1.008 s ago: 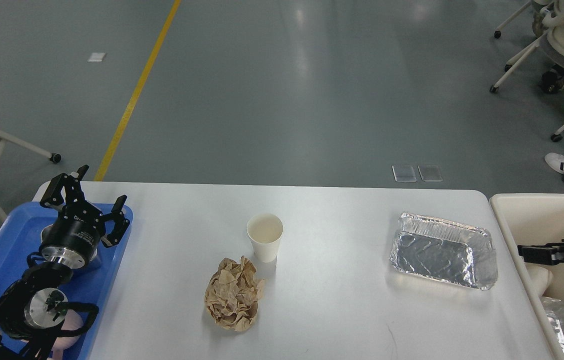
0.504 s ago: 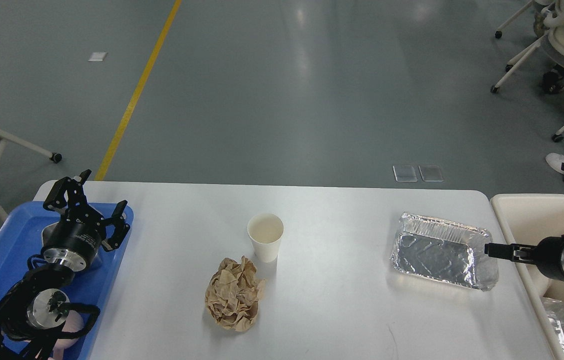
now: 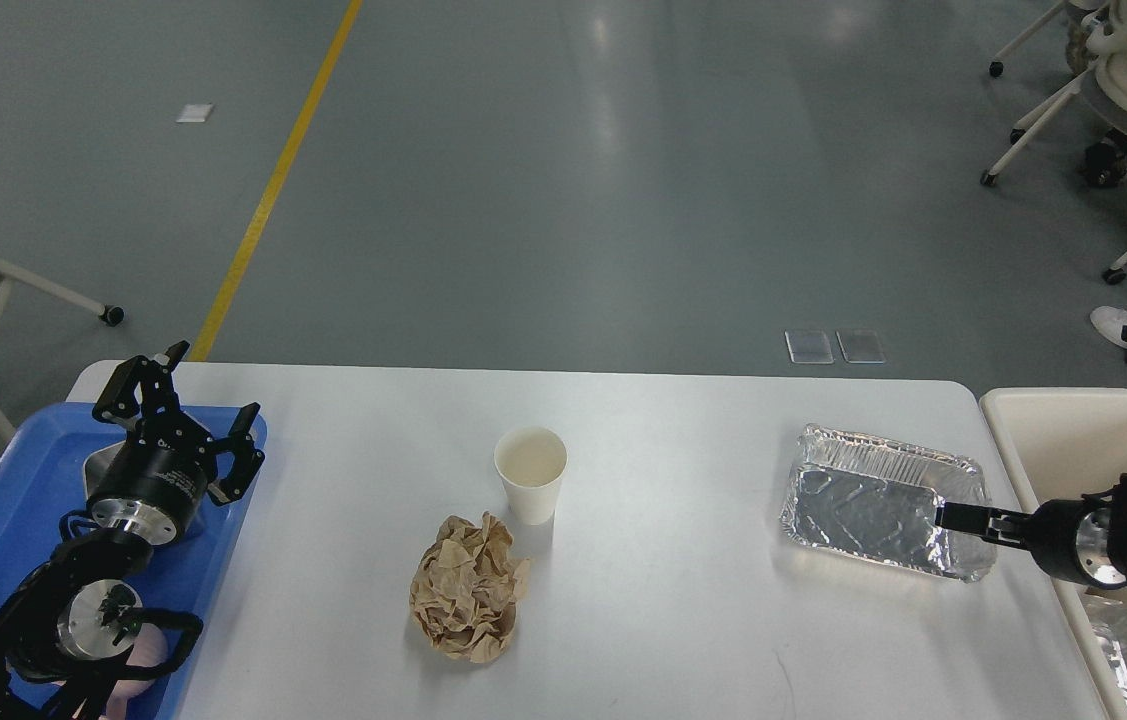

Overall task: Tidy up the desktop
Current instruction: 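Reach the right gripper to the foil tray edge and grasp it, then lift the foil tray and carry it toward the table center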

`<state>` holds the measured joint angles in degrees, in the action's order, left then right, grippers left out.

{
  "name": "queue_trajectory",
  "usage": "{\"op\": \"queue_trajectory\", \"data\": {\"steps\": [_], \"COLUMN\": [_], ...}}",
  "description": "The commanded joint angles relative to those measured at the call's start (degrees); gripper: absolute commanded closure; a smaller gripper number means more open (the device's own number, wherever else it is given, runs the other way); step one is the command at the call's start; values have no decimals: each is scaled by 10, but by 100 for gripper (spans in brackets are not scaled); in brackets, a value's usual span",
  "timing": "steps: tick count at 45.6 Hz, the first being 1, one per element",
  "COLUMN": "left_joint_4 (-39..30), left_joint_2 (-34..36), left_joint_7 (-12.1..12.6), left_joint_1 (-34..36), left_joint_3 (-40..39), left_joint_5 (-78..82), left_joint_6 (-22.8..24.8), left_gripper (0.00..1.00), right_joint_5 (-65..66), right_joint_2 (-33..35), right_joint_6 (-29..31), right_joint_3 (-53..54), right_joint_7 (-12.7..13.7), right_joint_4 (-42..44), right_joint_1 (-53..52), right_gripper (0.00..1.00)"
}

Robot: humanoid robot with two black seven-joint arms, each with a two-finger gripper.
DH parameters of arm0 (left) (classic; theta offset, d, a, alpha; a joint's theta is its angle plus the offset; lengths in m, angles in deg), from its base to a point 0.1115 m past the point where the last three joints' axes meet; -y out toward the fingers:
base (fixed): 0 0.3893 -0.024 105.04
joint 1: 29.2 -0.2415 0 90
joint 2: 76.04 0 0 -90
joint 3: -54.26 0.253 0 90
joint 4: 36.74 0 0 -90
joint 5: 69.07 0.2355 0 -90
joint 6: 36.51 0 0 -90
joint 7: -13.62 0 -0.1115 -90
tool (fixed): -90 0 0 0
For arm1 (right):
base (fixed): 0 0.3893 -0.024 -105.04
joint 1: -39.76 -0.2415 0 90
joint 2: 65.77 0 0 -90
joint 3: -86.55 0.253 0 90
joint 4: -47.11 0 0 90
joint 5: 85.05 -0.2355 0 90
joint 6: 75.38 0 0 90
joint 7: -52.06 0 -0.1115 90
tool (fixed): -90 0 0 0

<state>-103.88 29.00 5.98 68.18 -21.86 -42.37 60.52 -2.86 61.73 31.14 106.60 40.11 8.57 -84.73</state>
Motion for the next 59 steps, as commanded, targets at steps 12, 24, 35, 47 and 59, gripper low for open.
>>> {"op": "queue_trajectory", "data": {"steps": [12,24,35,47,59], "left_joint_4": [0,0,1,3,3], "left_joint_2": [1,2,2,2,3], "left_joint_7": [2,-3,-3,-3,-1], "left_joint_1": [-3,-2,-2,-2,-2], "left_joint_3": [1,15,15,16,16], "left_joint_5": [-1,-1,-2,-2,-1], "left_joint_6": [4,4,4,4,2], "left_gripper": [3,3,3,3,3], "right_joint_5": [-2,-3,-3,-33,-92], "right_joint_2": [-19,-39,-39,-39,22], "right_joint_6": [-3,-6,-3,4,40], "right_joint_3": [0,0,0,0,1], "right_joint_7": [1,0,-1,-14,-26], "right_joint_4": [21,53,51,40,-3], "right_joint_1": [6,8,8,6,-24], "right_gripper": [69,77,100,100,100]}}
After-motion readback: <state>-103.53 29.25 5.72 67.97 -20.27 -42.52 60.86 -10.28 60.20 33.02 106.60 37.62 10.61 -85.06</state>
